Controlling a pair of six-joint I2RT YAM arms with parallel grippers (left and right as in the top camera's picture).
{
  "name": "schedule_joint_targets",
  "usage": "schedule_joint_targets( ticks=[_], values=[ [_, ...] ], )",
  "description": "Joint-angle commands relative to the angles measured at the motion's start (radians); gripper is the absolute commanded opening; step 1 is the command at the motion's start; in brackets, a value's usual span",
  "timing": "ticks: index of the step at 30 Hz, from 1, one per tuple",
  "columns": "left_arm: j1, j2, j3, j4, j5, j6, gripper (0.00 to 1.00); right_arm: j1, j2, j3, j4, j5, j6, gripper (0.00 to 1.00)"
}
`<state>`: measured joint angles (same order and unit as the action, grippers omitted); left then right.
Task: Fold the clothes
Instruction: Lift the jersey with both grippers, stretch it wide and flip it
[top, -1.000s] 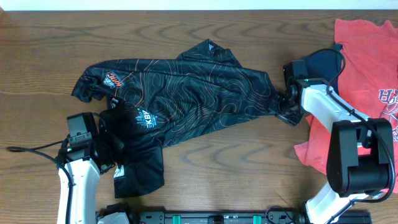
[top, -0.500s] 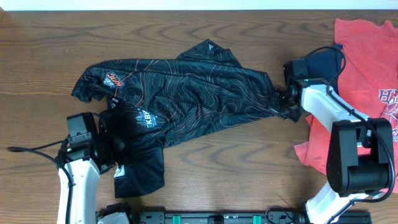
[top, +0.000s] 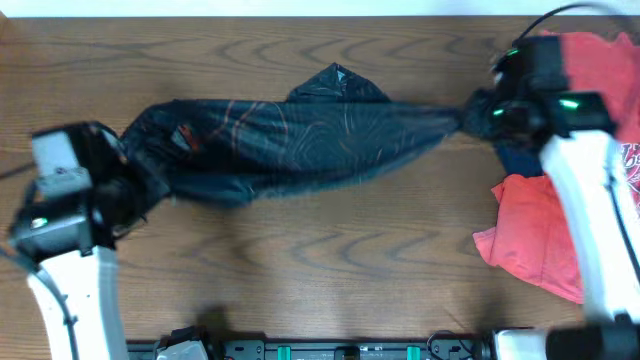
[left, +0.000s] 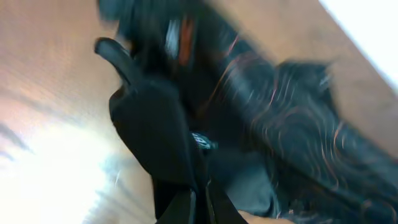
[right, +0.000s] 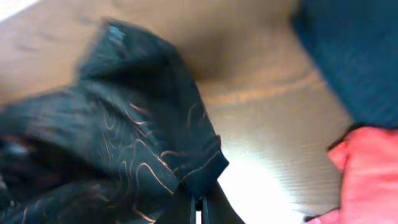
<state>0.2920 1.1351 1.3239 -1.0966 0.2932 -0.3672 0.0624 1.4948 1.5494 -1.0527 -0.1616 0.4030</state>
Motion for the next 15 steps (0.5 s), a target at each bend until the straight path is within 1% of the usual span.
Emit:
schedule_joint_targets(
  ticks=[1, 4, 7, 11, 15],
  values=[
    [0.003, 0.018, 0.180, -0.058, 0.009, 0.027, 0.06, -0.020, -0.072, 0.080, -0.046, 0.014, -0.068, 0.01],
    [0.003, 0.035, 0.346, -0.105, 0.010, 0.027, 0.06, -0.030, -0.144, 0.135, -0.065, 0.039, -0.091, 0.01],
    [0.003, 0.044, 0.494, -0.107, 0.010, 0.027, 0.06, -0.039, -0.229, 0.169, -0.029, 0.108, -0.089, 0.01],
    [0.003, 0.050, 0.608, -0.082, 0.009, 0.027, 0.06, -0.045, -0.316, 0.180, 0.040, 0.183, -0.090, 0.01],
    [0.003, 0.064, 0.631, -0.033, 0.009, 0.027, 0.06, -0.045, -0.349, 0.180, 0.066, 0.241, -0.094, 0.01]
  ],
)
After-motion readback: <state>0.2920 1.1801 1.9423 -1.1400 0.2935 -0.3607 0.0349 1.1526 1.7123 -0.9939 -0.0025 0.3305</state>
